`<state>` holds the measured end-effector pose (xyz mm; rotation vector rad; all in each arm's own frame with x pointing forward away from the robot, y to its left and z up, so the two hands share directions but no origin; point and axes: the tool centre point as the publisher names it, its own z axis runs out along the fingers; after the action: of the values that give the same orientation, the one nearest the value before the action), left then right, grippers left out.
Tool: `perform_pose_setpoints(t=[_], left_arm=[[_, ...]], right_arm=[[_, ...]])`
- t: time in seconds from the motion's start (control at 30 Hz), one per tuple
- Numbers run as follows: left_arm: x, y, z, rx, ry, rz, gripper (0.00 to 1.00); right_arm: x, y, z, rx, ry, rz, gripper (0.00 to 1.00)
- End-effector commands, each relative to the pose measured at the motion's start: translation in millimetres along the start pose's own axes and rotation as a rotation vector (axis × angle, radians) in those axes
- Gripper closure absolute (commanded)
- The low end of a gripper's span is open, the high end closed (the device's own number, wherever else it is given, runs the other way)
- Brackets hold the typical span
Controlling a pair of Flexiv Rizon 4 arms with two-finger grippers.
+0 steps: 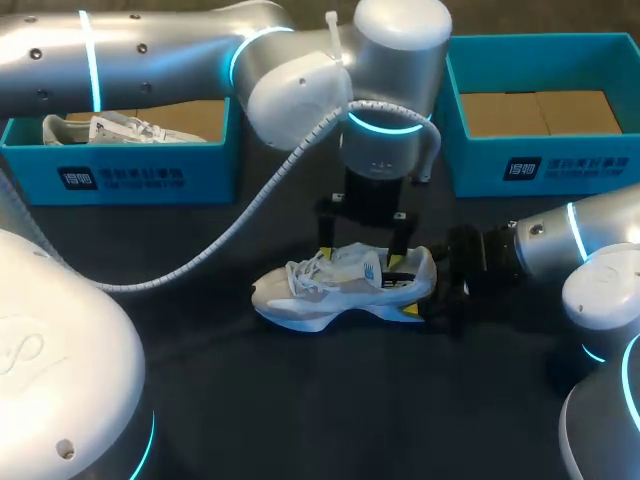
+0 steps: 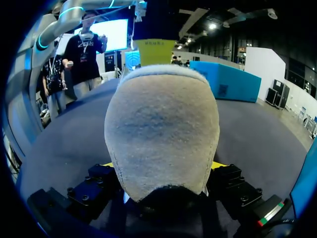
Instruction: Take the shoe out of the shoebox, open the shoe tongue, remove and reinsert the insole, then place the shoe into the shoebox
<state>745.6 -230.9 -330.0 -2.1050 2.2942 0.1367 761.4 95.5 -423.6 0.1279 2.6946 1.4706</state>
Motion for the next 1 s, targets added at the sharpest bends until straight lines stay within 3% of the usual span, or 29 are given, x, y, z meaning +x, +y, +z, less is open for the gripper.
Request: perform_pose_setpoints(t=[0.03,0.63,1.0], left_arm=[[6.4,-4,8,-0.007,-0.011,0.0,0.0],[10.1,-5,32,-0.008,-0.094,0.013,0.0],[-6.2,-7,34,0.025,-0.164,-0.02,0.0]], right_arm=[[0.9,1.0,2,0.004,-0.003,0.0,1.0],[0.9,1.0,2,0.004,-0.003,0.0,1.0],[0.9,1.0,2,0.004,-0.003,0.0,1.0]])
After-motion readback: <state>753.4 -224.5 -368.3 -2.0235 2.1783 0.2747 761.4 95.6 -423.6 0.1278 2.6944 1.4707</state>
